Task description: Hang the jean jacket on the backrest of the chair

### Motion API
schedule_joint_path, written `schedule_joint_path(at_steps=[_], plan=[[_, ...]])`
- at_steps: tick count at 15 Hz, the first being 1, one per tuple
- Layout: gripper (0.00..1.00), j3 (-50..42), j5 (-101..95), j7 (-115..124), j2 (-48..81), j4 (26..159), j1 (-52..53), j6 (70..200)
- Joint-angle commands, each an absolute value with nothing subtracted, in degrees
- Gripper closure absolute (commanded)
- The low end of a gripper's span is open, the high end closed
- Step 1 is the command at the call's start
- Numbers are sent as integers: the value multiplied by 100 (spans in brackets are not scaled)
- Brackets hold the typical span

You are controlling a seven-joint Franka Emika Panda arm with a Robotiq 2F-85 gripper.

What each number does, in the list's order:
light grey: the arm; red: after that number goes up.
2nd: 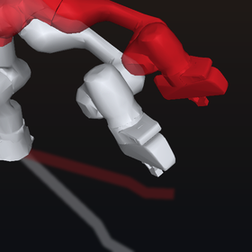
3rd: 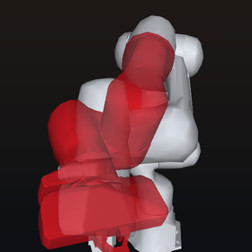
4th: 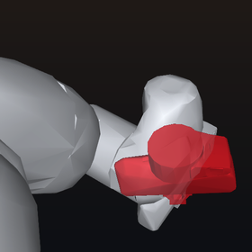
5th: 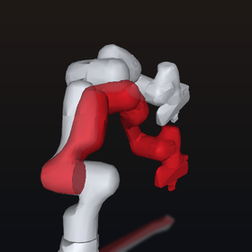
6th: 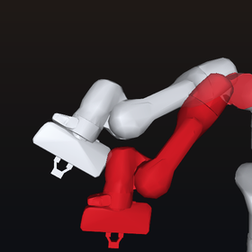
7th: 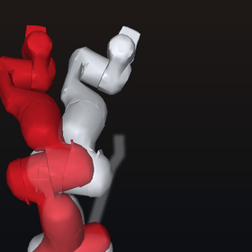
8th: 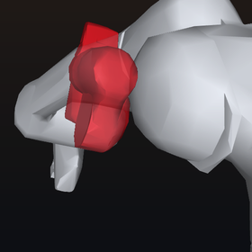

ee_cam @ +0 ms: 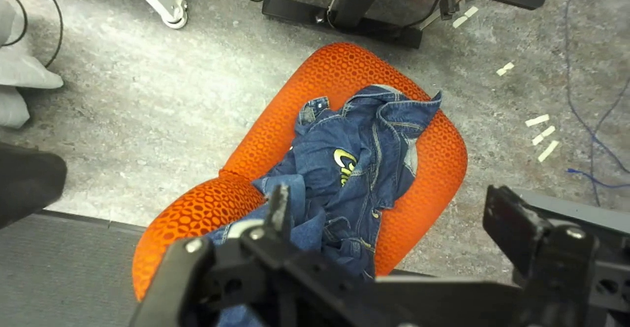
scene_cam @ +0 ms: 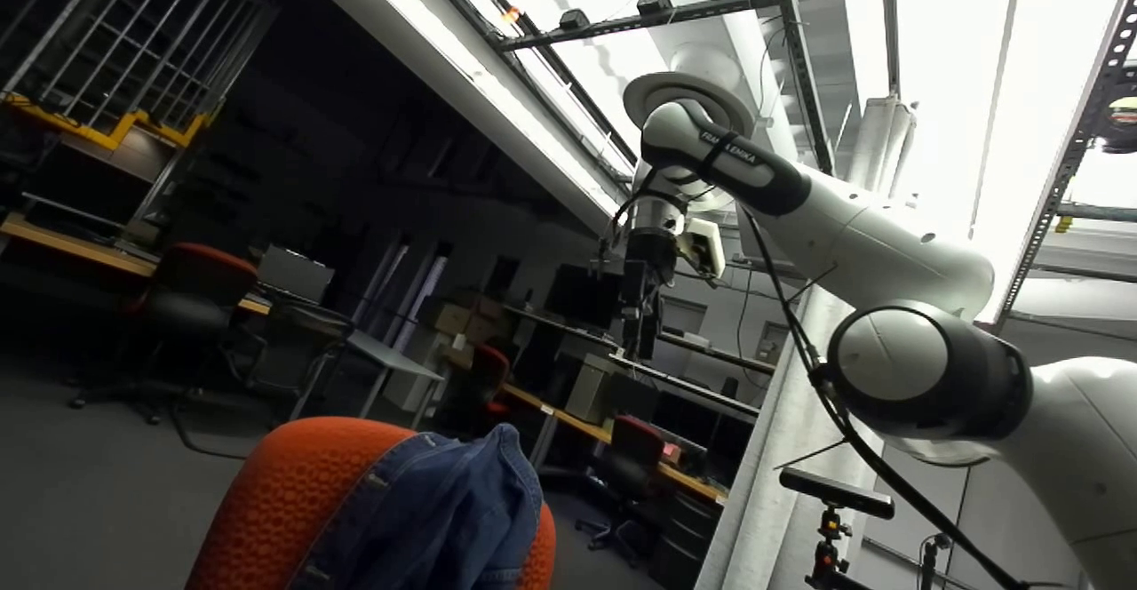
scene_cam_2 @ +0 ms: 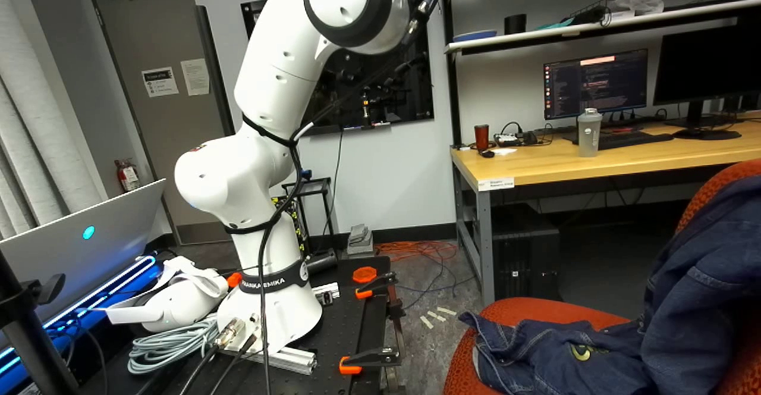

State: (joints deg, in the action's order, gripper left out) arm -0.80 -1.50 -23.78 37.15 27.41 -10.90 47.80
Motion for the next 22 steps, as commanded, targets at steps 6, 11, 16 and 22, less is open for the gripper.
schedule_joint_path(at_steps=[6,11,16,22], plan=[[0,-13,65,-2544,2837,4552,-1202,4779],[0,6,93,-2856,2337,5520,-1230,4781],[0,-35,-121,-3269,1962,6300,-1180,4774],[0,-8,-707,-3889,1434,7120,-1126,6391]])
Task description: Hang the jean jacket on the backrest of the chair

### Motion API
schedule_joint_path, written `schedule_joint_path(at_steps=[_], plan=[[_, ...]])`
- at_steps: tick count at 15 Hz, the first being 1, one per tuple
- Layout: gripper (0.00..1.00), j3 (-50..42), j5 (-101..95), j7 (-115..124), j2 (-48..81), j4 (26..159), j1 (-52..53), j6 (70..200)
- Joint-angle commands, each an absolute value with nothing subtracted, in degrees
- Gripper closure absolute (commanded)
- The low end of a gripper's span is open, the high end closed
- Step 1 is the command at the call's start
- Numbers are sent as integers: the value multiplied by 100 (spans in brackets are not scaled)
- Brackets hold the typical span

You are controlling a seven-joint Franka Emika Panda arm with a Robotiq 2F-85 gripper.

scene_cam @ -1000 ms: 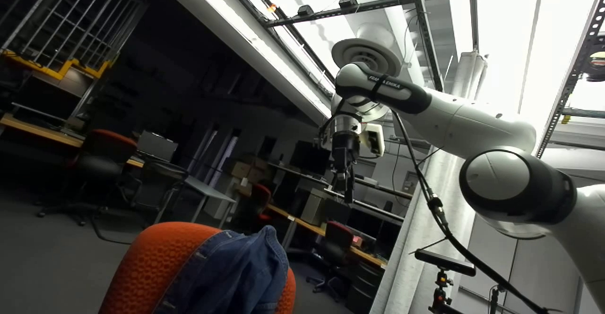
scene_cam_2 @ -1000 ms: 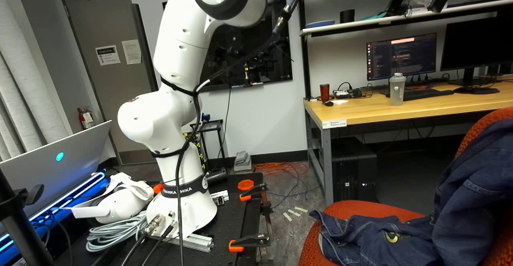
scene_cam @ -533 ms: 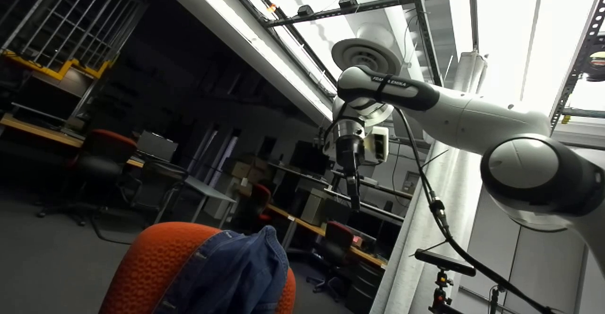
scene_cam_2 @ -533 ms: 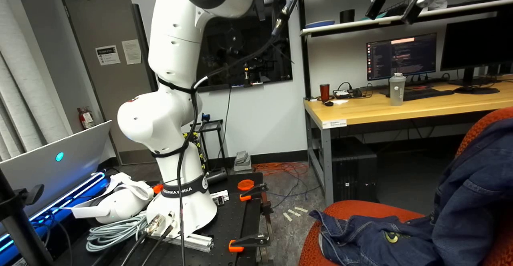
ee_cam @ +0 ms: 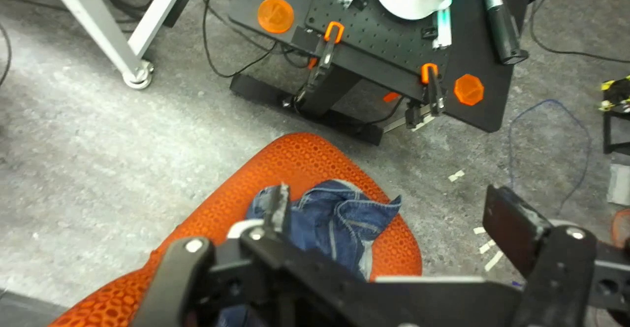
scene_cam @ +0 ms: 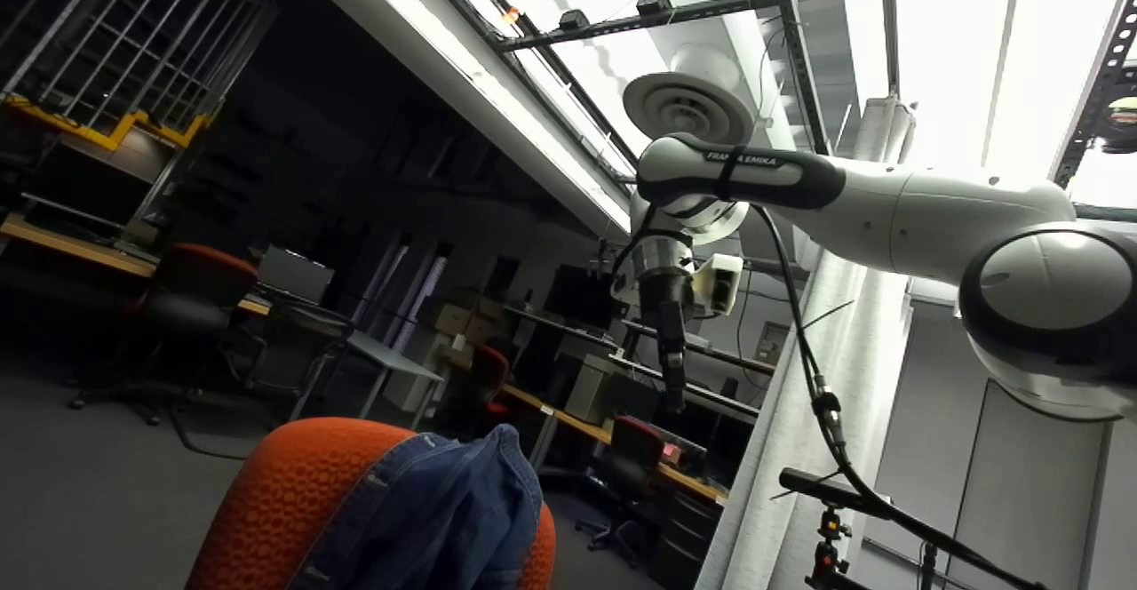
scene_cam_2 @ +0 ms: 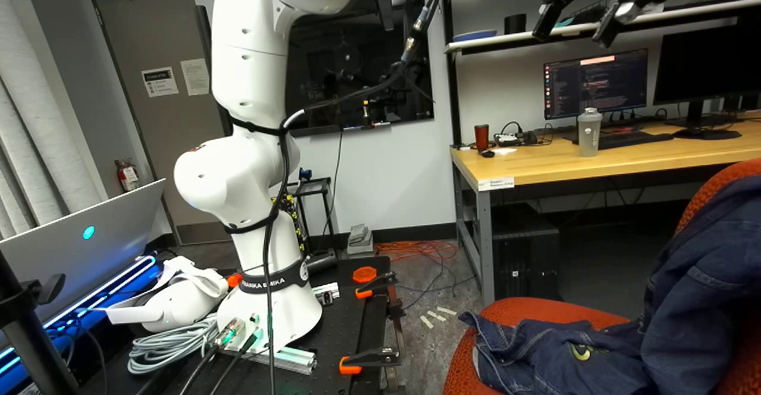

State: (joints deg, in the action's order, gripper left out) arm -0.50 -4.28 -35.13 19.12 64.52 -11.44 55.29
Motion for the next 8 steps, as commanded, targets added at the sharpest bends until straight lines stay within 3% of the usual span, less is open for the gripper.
schedule_joint_path(at_steps=[1,7,8], plan=[[0,-6,-759,-3972,1334,7291,-1127,6786],[0,-45,-642,-3923,784,8278,-1153,8326],[0,-174,-620,-3950,1192,7690,-1033,7931]])
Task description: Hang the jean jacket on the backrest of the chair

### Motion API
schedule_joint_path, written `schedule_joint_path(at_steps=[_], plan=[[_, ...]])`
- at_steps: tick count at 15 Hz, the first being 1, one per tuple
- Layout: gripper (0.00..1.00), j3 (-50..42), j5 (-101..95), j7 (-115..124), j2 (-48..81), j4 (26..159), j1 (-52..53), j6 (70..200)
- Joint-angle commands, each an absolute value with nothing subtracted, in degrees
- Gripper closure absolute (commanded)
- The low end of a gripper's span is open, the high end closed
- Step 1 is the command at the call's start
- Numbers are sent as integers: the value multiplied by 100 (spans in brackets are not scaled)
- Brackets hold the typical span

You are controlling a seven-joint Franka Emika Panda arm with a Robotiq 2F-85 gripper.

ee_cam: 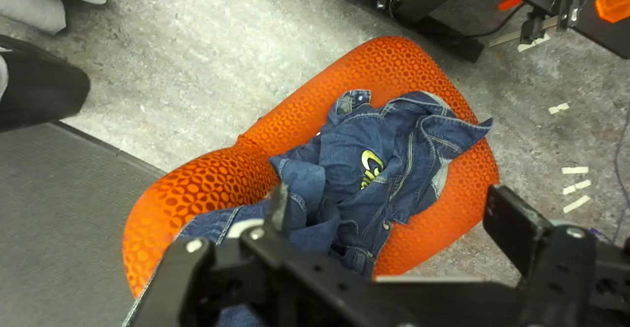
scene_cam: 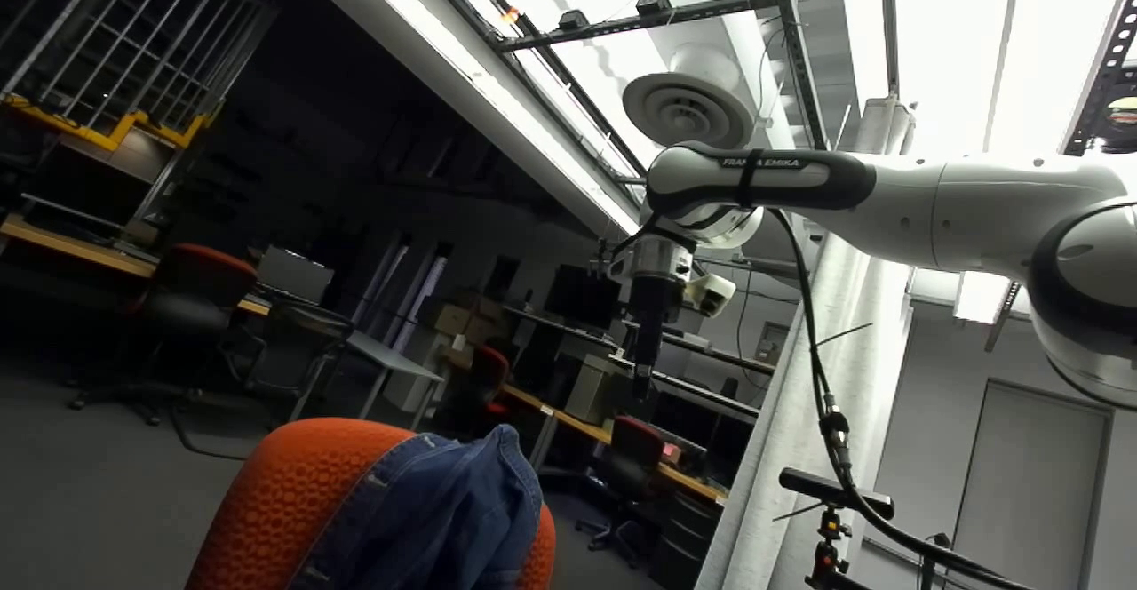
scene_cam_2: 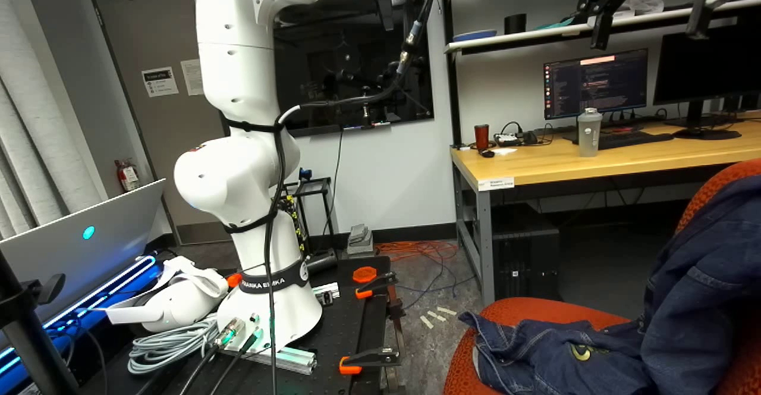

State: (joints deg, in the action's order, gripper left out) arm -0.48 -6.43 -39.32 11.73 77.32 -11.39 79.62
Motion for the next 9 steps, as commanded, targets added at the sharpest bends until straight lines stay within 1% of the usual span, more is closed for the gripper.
schedule_joint_path(at_steps=[1,6,9], plan=[[0,-181,-620,-3946,1109,7836,-1027,8052],[0,-193,-622,-3945,953,8057,-1016,8131],[0,-172,-478,-3739,999,8260,-954,8518]])
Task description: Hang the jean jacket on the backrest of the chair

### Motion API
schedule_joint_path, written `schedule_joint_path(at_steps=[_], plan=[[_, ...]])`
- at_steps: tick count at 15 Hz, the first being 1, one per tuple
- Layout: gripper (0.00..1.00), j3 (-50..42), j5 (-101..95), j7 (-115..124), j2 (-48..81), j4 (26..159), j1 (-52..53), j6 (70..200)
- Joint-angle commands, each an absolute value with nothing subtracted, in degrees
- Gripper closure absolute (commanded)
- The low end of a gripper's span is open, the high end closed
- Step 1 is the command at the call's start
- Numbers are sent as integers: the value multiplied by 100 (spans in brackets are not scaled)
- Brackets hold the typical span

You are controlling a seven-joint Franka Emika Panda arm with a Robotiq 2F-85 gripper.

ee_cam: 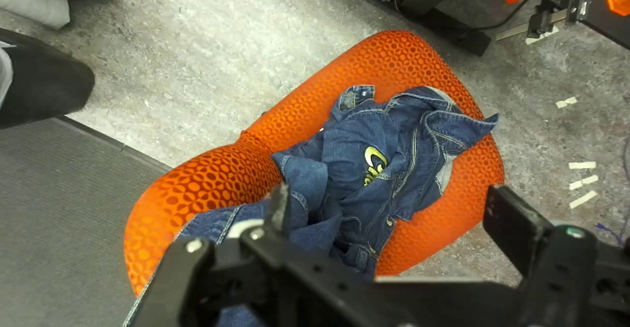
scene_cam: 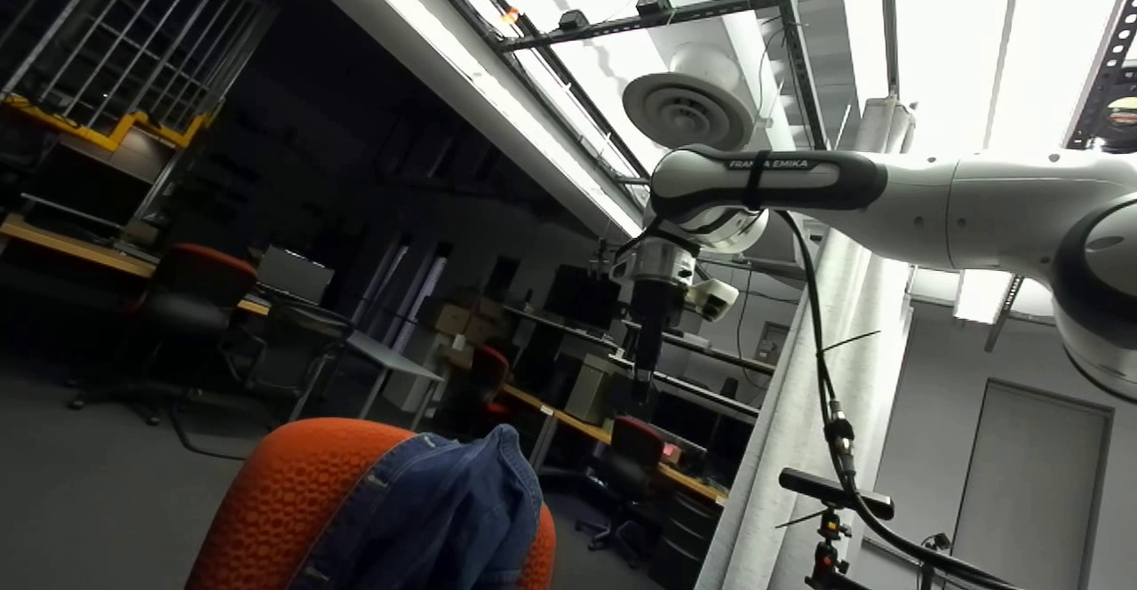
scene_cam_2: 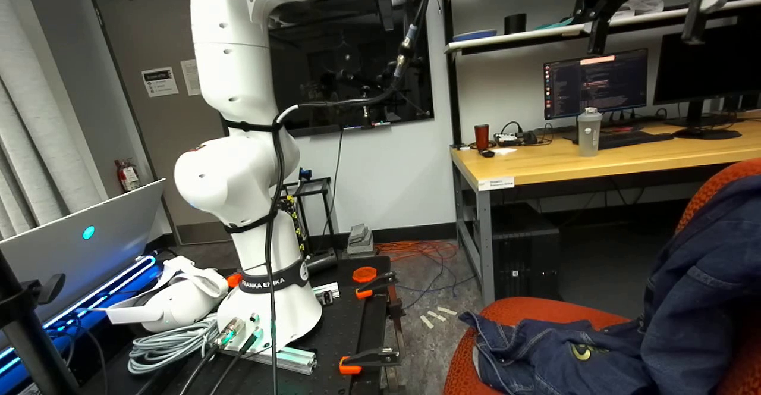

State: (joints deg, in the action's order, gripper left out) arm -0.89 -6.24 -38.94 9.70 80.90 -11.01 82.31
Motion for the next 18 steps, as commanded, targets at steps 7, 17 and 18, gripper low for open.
schedule_joint_path(at_steps=[7,17,18], plan=[[0,-89,137,-2938,1090,9595,-761,9417],[0,-44,660,-1497,1717,10958,-552,11047],[0,-31,679,-1452,1829,10981,-535,11262]])
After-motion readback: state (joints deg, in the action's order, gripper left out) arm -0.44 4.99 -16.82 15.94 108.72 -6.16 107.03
